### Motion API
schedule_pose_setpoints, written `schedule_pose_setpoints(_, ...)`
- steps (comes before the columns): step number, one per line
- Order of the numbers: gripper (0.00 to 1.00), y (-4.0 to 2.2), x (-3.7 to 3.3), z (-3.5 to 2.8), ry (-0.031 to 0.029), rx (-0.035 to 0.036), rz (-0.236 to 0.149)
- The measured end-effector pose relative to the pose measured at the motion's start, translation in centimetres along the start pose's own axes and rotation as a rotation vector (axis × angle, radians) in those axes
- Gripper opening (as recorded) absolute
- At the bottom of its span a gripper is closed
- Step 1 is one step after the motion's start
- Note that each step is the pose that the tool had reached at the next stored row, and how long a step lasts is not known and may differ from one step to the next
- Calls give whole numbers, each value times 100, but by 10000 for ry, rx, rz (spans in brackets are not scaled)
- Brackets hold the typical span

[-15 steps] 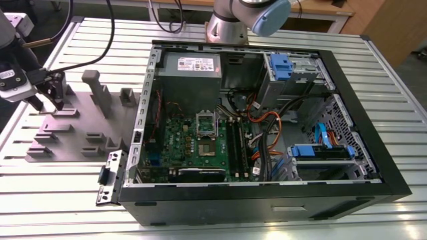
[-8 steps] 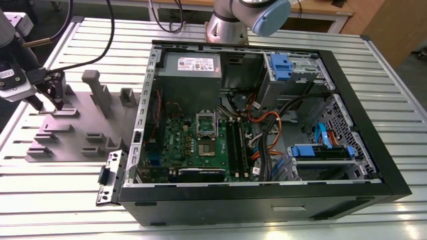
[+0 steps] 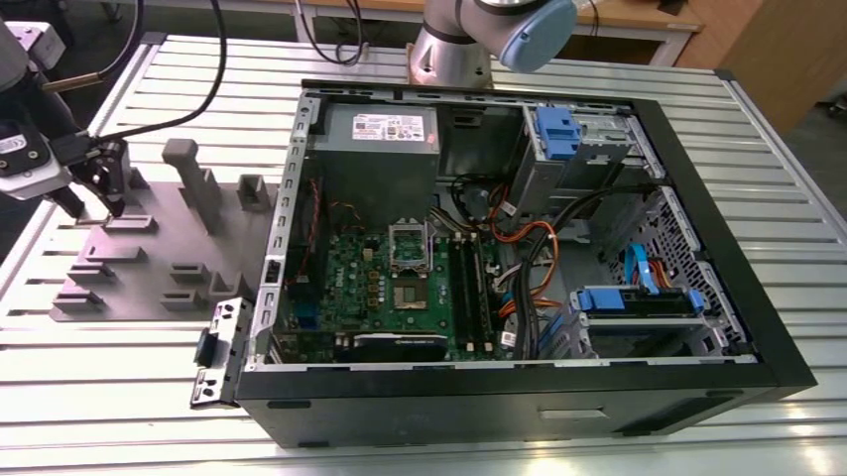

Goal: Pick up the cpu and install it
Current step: 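Pick up the cpu and move it towards the insertion slot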

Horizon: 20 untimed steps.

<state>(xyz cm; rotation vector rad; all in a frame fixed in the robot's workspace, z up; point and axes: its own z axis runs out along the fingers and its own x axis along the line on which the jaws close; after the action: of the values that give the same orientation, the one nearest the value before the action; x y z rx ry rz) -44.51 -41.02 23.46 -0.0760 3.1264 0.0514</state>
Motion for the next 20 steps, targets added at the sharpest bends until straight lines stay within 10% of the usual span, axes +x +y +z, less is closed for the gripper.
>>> schedule_pose_setpoints(20,47,2,-1,-81,3,1,0)
